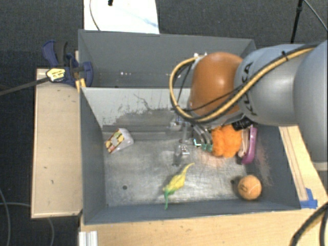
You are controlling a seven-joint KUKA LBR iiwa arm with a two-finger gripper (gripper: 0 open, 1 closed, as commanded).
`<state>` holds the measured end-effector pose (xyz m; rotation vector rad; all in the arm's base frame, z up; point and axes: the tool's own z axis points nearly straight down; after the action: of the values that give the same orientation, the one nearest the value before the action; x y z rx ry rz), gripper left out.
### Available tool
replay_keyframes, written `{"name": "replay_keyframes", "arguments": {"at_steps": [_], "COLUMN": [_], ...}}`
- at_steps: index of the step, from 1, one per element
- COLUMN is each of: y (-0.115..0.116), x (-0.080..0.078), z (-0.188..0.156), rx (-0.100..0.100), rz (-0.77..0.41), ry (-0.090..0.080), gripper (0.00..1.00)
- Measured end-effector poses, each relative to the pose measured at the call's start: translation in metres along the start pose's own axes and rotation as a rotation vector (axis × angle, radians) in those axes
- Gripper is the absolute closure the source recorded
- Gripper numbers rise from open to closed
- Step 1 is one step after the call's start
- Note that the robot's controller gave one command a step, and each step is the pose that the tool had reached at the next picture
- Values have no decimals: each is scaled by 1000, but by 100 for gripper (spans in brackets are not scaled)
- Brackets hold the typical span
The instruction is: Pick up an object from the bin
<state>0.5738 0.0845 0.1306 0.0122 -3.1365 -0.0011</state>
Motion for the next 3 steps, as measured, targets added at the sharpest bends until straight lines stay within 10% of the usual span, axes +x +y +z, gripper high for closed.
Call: {"name": "replay_keyframes", "arguments": {"at_steps": [1,3], "y": [0,-74], "x": [-2,42], "z": [-5,33], "rx": [0,1], "rz": [2,-103], "ry": [-8,-9], "gripper": [0,0]}}
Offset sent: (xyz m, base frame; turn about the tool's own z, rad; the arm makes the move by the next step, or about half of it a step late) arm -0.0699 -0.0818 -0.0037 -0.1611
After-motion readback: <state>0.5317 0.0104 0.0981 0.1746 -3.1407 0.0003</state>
